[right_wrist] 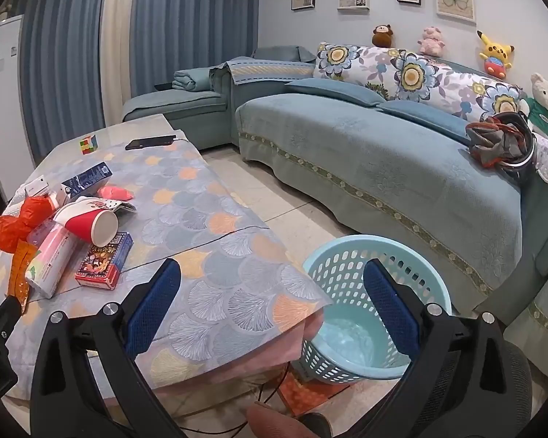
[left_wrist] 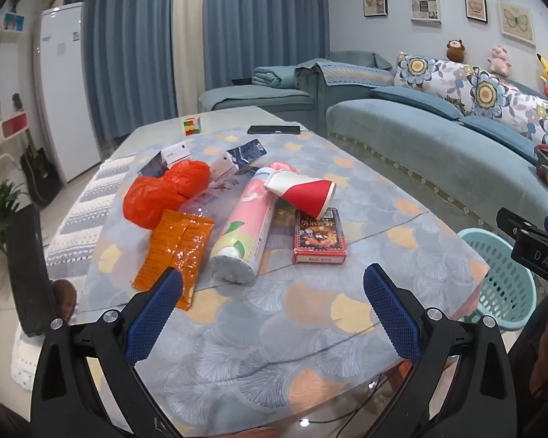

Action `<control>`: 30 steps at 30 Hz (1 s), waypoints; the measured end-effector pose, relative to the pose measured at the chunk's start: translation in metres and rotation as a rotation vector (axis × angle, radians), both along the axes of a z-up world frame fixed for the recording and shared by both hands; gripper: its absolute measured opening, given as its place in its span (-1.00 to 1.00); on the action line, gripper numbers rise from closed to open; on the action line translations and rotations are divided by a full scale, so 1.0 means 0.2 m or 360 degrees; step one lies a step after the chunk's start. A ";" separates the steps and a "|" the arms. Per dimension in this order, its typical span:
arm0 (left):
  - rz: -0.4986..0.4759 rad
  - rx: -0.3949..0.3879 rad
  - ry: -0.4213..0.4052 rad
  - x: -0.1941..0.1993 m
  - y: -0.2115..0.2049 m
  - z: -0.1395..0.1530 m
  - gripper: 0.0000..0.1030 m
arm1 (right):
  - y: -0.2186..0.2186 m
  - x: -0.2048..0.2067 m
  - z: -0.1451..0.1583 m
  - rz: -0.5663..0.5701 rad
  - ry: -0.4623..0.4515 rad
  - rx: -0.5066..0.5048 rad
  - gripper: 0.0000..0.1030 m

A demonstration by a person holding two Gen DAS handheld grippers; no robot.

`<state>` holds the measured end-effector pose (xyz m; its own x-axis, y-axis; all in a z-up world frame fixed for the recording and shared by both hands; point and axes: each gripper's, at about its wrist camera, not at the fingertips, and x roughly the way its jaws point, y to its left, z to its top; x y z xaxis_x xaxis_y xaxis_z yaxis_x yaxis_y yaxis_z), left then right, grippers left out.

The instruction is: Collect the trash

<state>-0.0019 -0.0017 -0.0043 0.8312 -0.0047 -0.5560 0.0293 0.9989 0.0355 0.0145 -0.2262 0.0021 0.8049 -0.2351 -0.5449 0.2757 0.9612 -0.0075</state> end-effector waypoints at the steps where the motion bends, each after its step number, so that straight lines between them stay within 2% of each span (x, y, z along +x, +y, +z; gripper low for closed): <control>1: 0.0001 0.0000 0.0000 0.00 0.00 0.00 0.86 | 0.00 0.00 0.00 0.0000 0.0001 0.0001 0.86; 30: -0.0004 0.0001 0.0010 0.00 -0.01 -0.01 0.86 | 0.01 0.01 0.00 -0.0004 0.0000 -0.0003 0.86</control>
<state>-0.0026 -0.0027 -0.0055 0.8275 -0.0061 -0.5614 0.0318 0.9988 0.0361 0.0166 -0.2246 0.0023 0.8042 -0.2378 -0.5447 0.2779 0.9606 -0.0091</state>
